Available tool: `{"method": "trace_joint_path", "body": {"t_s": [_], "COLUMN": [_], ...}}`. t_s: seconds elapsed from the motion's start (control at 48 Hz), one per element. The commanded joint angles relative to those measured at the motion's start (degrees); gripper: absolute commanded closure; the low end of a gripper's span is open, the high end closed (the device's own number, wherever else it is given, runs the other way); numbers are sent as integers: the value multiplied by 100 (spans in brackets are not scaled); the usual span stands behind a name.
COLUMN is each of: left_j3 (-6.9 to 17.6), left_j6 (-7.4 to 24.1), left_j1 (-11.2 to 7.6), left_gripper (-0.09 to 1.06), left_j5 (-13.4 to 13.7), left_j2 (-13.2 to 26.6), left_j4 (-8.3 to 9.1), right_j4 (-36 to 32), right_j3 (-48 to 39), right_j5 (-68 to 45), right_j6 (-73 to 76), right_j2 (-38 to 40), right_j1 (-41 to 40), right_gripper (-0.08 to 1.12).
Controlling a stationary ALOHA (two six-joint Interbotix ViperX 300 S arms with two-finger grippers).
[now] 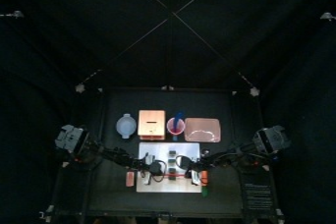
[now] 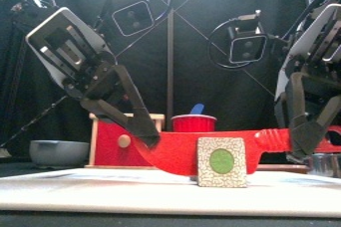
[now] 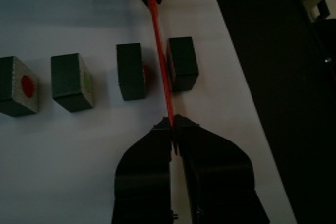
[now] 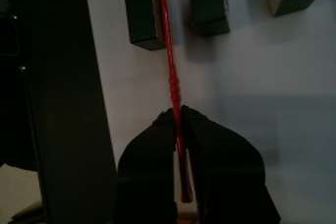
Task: Place sushi on board then cut the sushi with the knife then place the pieces on the plate
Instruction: Cut the sushi into 4 pieces
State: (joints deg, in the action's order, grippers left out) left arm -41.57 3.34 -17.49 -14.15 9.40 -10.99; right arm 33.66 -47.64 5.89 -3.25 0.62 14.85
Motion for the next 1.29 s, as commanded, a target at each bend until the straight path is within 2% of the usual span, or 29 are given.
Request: {"method": "trace_joint_path", "body": {"t_s": [0.021,0.167,0.354,0.562,0.75,0.833,0.896,0.979,1.292], "left_j3": [114,114,123,53,44,44,53,53,53], "left_j6": [26,44,97,97,97,97,88,88,97], "left_j1": [-105,-141,-88,114,281,422,492,589,721], "left_gripper": [58,58,58,58,58,57,56,52,24], "left_j5": [-18,-9,-9,-9,-9,-35,-44,-53,-70], "left_j2": [-149,-176,-272,-624,-896,-958,-984,-993,-1037], "left_j4": [-132,-229,-176,105,466,624,668,677,686], "right_j4": [70,79,-62,-352,-571,-668,-712,-756,-914], "right_j3": [105,123,141,167,149,123,88,44,-167], "right_j5": [0,0,26,185,431,615,686,721,765], "right_j6": [18,18,0,9,9,9,9,0,9], "right_j2": [97,97,202,598,1037,1266,1406,1564,1890], "right_j1": [44,62,18,-220,-439,-554,-615,-686,-853], "right_gripper": [72,72,72,72,72,72,72,72,72]}}
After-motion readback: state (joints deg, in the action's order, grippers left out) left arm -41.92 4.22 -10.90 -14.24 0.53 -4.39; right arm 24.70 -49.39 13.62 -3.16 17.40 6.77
